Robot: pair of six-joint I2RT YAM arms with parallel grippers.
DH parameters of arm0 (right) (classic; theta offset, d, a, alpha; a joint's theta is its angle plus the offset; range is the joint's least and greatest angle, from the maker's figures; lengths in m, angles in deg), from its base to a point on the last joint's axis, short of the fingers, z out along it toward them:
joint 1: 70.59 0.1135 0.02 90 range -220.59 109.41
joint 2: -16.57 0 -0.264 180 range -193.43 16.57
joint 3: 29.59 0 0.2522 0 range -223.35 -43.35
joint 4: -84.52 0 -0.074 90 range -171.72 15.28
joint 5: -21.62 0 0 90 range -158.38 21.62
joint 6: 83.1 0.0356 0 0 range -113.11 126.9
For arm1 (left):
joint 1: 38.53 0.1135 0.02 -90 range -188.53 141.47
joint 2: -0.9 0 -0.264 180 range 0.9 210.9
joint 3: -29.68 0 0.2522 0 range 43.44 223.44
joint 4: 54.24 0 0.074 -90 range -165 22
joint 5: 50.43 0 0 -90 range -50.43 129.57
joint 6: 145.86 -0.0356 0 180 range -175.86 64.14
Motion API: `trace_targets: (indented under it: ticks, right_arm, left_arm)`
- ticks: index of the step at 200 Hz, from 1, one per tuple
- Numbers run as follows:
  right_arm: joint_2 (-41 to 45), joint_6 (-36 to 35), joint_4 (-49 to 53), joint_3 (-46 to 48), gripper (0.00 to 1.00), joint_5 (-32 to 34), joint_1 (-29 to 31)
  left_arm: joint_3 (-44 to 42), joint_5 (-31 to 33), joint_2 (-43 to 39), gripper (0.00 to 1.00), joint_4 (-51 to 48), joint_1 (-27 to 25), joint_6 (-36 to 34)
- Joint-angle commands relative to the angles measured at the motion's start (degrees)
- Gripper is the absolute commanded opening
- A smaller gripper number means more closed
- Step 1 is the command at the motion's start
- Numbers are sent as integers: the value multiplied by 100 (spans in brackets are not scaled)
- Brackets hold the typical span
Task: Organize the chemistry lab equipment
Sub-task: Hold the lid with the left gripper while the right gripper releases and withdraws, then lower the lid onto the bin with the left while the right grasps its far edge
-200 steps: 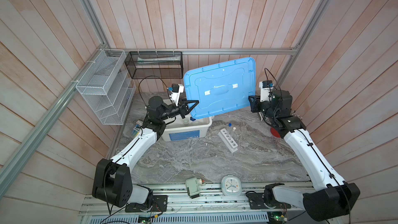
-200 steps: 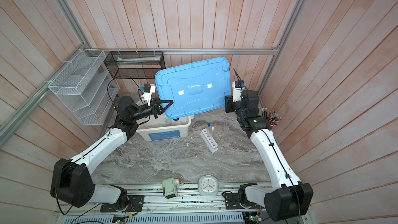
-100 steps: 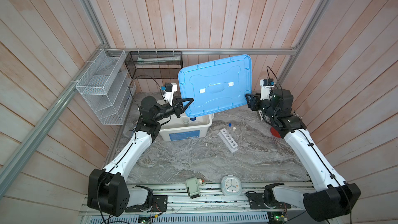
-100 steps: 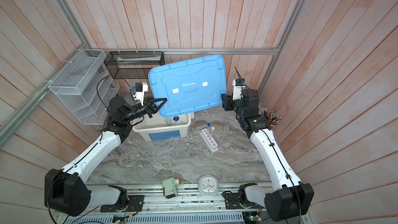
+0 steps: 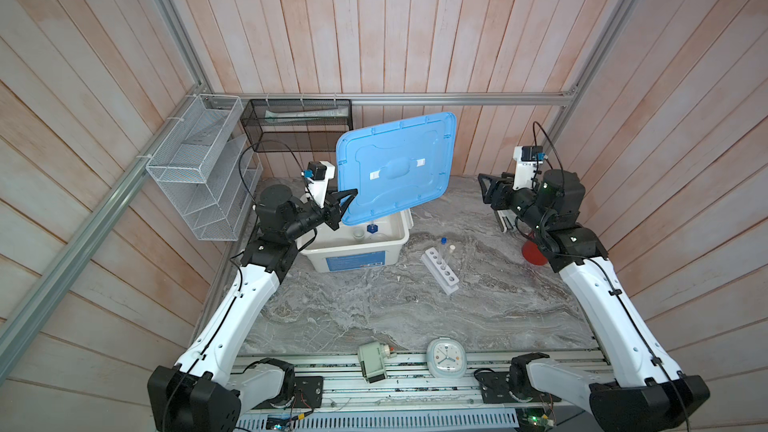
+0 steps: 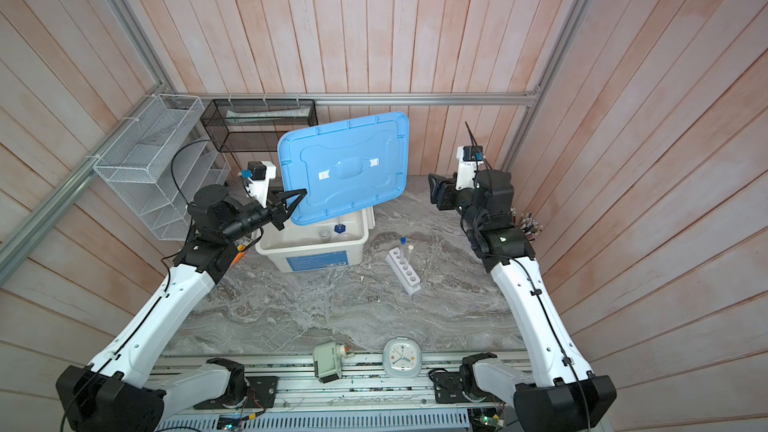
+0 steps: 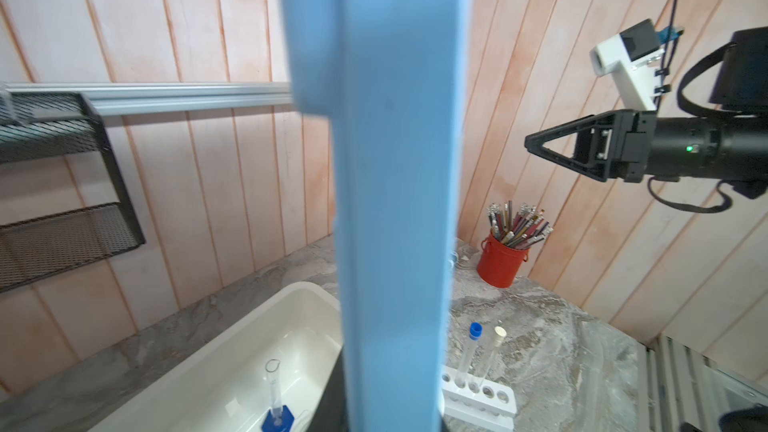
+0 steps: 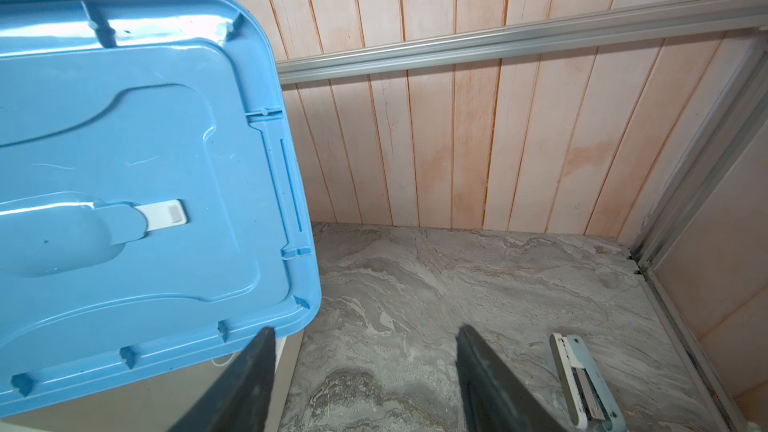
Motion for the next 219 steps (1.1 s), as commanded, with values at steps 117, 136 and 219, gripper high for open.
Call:
trace_targets:
  ticks: [117,136,219]
  right_arm:
    - [-816,1983,159,-1629,69,-3243,16]
    - [-908,2167,29,-1553,69,-3563,49]
    - [-1065,3217,-1116,-978,71,-4175,268]
  left_arm:
    - [-196,2462,-1653,0,-729,-444,-3961]
    - [-280,2888,-1745,0,-734,-663,-4515]
    - [-1099,3207,-2274,0,-138,-1111,-6060]
